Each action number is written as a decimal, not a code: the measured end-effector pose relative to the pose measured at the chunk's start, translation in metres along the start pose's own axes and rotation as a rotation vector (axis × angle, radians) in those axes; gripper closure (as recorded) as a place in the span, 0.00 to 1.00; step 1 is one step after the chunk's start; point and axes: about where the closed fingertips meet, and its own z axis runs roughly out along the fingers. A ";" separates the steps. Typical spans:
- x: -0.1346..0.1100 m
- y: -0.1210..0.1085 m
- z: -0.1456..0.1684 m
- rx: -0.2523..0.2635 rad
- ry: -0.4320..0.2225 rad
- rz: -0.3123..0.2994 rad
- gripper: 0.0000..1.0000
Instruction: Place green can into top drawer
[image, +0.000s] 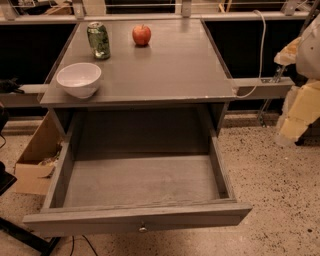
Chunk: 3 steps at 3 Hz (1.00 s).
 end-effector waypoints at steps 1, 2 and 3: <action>0.000 0.000 0.000 0.000 0.000 0.000 0.00; -0.007 -0.012 0.007 0.009 -0.078 0.048 0.00; -0.033 -0.040 0.023 0.023 -0.241 0.106 0.00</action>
Offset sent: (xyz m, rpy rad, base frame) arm 0.0590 0.0141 -0.0086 0.3412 -0.0722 -0.1109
